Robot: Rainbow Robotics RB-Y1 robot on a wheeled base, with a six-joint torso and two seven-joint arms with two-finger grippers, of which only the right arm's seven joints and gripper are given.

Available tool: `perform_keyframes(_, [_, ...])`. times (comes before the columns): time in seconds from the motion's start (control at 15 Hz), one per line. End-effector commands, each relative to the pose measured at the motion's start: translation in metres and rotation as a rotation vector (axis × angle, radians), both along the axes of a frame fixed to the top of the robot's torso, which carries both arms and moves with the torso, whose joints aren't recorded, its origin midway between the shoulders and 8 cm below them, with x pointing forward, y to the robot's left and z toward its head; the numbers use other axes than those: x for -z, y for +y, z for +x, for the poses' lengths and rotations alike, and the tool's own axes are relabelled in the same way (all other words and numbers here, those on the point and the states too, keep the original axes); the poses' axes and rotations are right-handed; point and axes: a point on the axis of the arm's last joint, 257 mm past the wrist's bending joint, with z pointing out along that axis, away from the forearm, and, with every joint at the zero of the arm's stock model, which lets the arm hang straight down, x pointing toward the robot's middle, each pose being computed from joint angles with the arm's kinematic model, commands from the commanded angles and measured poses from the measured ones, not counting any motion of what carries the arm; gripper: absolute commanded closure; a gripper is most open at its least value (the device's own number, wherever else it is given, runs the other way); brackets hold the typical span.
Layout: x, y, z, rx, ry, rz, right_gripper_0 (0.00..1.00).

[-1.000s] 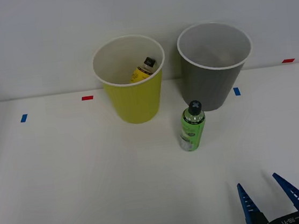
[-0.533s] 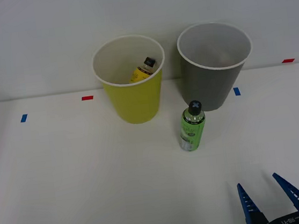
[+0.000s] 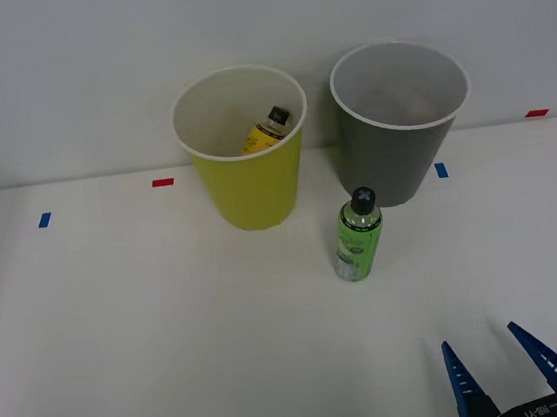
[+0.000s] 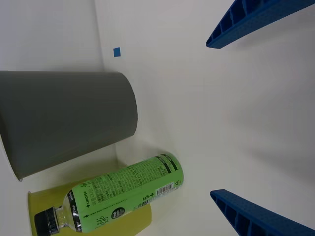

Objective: Put cans in the gray bin, plastic bottles in the light green bin

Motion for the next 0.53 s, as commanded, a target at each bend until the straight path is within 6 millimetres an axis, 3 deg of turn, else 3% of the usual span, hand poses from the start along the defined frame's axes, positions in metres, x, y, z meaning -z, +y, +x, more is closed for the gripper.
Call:
perform_keyframes(0.07, [0.0,0.0,0.0,0.0,0.0,0.0,0.0])
perform_keyframes(0.27, [0.0,0.0,0.0,0.0,0.0,0.0,0.0])
perform_keyframes(0.33, [0.02,-0.003,-0.005,0.01,0.047,-0.001,0.0])
perform_keyframes(0.53, [-0.009,0.01,-0.002,-0.082,-0.05,-0.026,0.0])
